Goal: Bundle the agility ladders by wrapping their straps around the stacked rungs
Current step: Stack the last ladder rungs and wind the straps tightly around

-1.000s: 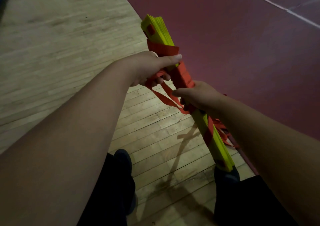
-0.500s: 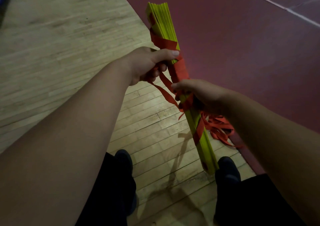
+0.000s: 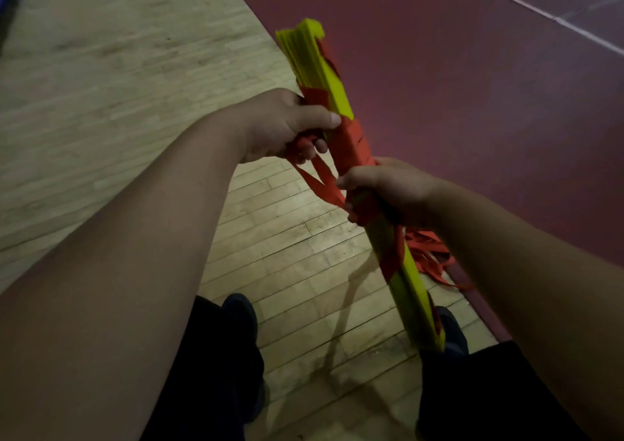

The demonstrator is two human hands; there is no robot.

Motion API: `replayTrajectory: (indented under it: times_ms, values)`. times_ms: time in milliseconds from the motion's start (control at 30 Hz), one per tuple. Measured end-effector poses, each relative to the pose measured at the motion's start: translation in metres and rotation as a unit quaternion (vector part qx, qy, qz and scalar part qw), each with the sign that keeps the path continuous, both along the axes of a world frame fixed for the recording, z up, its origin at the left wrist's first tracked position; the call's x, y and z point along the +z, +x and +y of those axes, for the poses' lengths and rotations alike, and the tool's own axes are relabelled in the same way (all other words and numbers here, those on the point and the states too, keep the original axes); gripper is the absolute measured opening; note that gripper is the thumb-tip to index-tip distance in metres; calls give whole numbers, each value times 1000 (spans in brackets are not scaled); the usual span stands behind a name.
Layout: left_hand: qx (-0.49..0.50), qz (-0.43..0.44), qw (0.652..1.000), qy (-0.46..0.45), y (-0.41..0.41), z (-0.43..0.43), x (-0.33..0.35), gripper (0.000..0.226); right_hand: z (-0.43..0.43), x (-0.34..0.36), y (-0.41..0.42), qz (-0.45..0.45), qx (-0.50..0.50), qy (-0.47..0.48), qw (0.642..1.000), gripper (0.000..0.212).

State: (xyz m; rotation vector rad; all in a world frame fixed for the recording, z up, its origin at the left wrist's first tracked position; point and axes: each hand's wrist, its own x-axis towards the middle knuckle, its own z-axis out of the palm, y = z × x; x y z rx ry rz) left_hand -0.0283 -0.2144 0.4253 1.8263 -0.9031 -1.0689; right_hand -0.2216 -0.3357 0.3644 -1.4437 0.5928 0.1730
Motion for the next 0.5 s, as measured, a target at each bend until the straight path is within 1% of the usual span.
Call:
replayTrajectory:
  times_ms: [133,233,333,400,500]
  values:
    - [-19,-57,997,51,-3,1,-4,21,-3,-13,3,41,-33,-114,992,38]
    - [-11,-74,995,61,-7,-4,-10,19,-1,-23,8,64,-57,-168,982,36]
    - [12,-77,995,63,-11,-10,-13,17,4,-25,13,73,-81,-201,974,34]
    - [25,-61,996,64,-13,-12,-14,22,6,-26,16,83,-86,-225,967,34]
    - [46,-42,996,69,-16,-13,-20,38,9,-30,18,98,-81,-264,956,42]
